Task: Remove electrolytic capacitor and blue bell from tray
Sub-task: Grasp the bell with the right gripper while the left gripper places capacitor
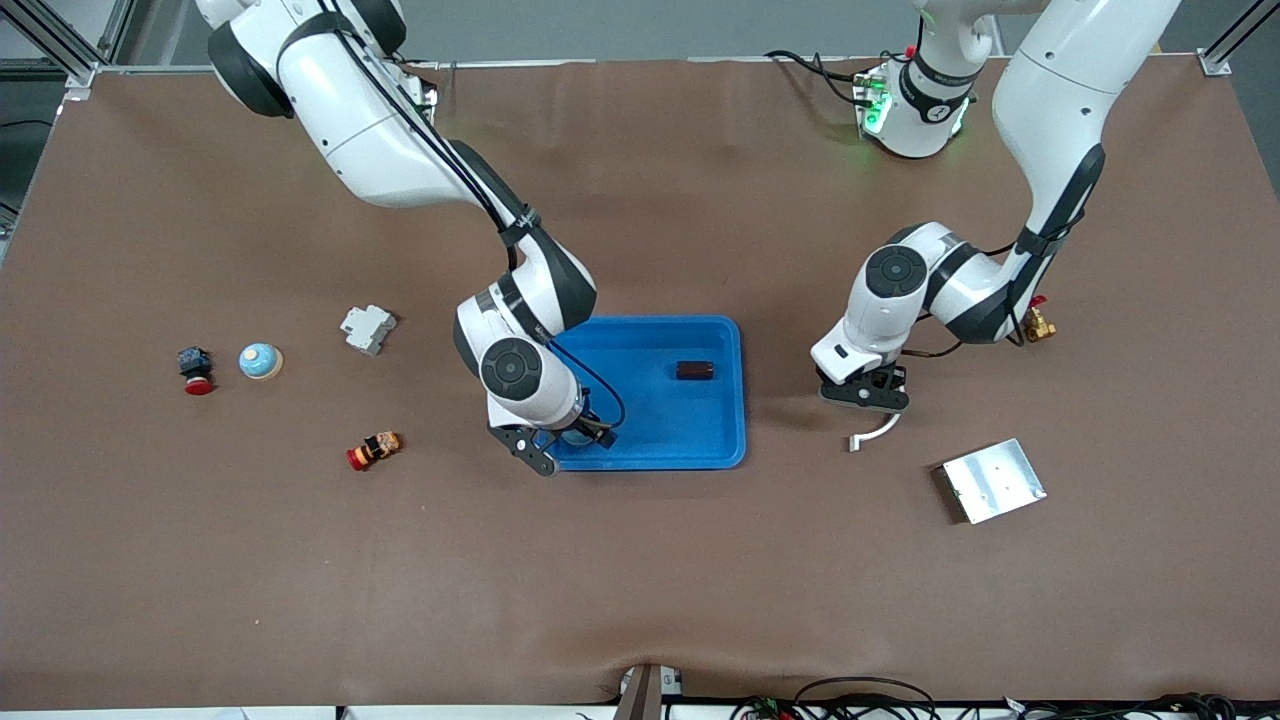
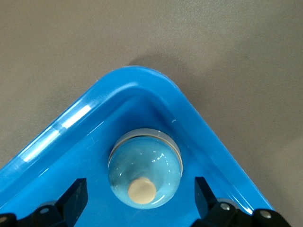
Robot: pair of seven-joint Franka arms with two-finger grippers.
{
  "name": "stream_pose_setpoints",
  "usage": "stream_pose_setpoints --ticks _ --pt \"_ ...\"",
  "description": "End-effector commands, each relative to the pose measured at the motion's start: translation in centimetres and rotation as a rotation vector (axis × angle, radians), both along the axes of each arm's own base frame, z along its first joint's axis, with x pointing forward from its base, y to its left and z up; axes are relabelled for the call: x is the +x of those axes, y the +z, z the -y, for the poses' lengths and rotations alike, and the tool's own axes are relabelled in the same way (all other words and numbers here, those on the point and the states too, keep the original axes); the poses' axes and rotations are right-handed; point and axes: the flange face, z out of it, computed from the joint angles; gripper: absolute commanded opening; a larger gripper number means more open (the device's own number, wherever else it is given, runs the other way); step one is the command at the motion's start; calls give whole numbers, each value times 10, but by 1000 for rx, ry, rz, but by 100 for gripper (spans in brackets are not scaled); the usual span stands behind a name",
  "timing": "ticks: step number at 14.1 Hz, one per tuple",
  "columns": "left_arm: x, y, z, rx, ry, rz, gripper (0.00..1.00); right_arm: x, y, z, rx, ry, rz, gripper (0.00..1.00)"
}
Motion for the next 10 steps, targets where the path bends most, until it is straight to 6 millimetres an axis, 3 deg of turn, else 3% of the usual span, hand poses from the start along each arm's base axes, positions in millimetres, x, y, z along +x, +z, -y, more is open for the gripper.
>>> stream_pose_setpoints --ticks 1,2,4,5,8,10 --pt "-1 -8 1 -8 34 11 65 4 -3 -7 -1 -15 23 100" --pt "0 -7 2 -12 45 17 100 4 -4 -7 -1 -15 21 100" --pt "1 -3 4 -18 63 26 100 4 -4 -6 -2 -15 20 100" --pt "3 -1 3 -18 65 31 100 4 -3 -6 -1 -15 22 92" --pt "10 16 5 -33 111 64 100 5 0 -5 -2 -13 19 60" --pt "12 29 11 -68 173 64 100 6 3 -3 -3 -10 19 34"
